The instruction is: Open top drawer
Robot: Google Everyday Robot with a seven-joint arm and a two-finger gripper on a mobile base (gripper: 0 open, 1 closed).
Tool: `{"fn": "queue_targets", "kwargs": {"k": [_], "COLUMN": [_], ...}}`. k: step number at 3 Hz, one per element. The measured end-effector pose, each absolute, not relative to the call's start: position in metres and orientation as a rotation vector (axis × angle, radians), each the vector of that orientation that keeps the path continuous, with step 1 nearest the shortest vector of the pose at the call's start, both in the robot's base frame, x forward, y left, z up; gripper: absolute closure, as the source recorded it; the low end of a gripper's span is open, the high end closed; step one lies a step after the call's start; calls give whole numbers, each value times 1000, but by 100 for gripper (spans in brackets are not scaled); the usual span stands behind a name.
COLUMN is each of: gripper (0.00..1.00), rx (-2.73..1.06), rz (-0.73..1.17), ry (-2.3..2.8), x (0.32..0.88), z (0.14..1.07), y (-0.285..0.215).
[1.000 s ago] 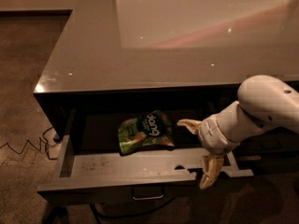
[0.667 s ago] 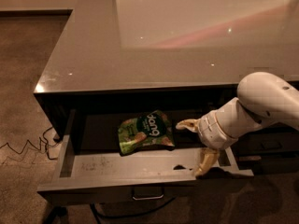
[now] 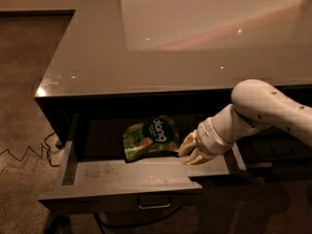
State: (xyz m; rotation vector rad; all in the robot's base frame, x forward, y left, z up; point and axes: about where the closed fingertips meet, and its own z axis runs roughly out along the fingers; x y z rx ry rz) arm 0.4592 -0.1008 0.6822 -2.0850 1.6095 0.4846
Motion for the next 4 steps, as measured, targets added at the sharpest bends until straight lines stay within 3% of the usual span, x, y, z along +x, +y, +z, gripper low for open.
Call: {"fn": "queue_targets", "kwargs": {"k": [1,2,4], "gripper": [88,100,100], "rx": [-2104,-2119,-2122], "rz": [542,598,648], "ry": [1644,1696,1826], "x": [461,457,437], "z": [656,629,602], "y": [-93,-95,-114]}}
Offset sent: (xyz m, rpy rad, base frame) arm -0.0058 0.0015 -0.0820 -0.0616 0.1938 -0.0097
